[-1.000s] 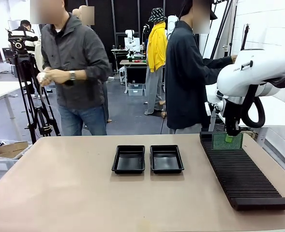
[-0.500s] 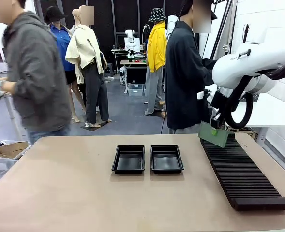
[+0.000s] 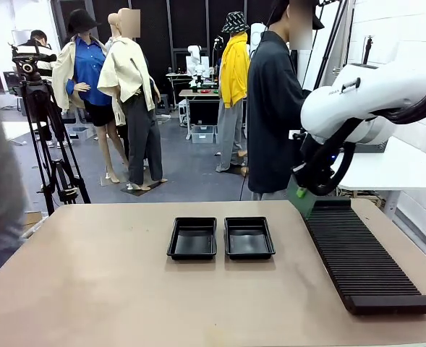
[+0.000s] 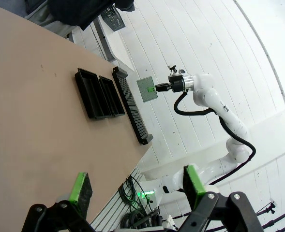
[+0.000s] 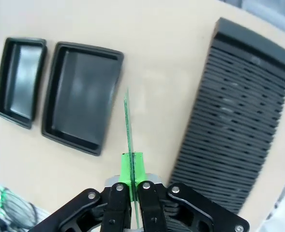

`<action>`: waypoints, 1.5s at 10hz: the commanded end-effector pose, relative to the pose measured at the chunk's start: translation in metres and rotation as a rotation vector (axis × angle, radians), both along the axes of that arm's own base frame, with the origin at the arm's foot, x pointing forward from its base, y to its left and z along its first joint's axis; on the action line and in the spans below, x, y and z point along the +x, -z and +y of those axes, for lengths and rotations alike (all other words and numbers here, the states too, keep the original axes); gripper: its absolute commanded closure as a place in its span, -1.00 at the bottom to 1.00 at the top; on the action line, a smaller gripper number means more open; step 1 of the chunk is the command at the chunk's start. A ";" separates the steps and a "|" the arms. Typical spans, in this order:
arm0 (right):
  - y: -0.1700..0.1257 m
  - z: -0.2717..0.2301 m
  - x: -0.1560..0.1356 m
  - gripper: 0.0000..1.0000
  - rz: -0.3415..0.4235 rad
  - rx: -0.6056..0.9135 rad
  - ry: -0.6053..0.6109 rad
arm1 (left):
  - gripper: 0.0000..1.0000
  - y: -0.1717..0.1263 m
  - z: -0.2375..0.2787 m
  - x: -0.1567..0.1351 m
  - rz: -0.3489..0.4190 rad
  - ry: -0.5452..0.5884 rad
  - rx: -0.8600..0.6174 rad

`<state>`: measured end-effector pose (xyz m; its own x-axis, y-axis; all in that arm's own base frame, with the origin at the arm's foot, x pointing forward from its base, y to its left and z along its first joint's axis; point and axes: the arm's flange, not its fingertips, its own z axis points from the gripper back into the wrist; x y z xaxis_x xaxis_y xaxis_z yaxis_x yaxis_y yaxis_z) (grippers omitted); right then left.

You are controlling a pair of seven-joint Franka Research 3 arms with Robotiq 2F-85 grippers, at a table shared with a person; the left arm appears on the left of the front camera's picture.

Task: Inspect and transfer BCBs to ESD trays.
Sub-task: Pick up the Blank PCB from the PCB Rack and place it in the left ESD tray.

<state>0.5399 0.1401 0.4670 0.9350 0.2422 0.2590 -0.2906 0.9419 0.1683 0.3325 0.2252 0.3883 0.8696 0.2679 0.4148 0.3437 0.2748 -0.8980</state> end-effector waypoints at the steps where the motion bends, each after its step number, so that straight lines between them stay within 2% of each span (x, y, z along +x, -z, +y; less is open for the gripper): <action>1: 0.000 0.019 0.005 1.00 0.006 0.119 0.095 | -1.00 -0.002 0.001 -0.001 0.005 -0.007 0.002; 2: 0.002 0.028 0.006 1.00 0.108 0.222 0.116 | -1.00 -0.002 0.001 -0.001 0.005 -0.007 0.002; 3: 0.003 0.037 0.009 1.00 0.145 0.312 0.144 | -1.00 -0.002 0.001 -0.001 0.005 -0.007 0.002; 5: 0.007 0.053 0.009 1.00 0.104 0.399 0.178 | -1.00 -0.002 0.001 -0.001 0.005 -0.007 0.002; 9: 0.030 0.095 0.013 1.00 0.107 0.502 0.188 | -1.00 -0.002 0.001 -0.001 0.005 -0.007 0.002; 11: 0.047 0.109 0.019 1.00 0.132 0.576 0.171 | -1.00 -0.002 0.001 -0.001 0.005 -0.007 0.002; 15: 0.083 0.139 0.031 1.00 0.179 0.631 0.156 | -1.00 -0.002 0.001 -0.001 0.005 -0.007 0.002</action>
<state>0.5635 0.2731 0.3898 0.9914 -0.0360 0.1259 -0.0649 0.6997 0.7115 0.3325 0.2253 0.3884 0.8695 0.2679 0.4150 0.3438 0.2750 -0.8979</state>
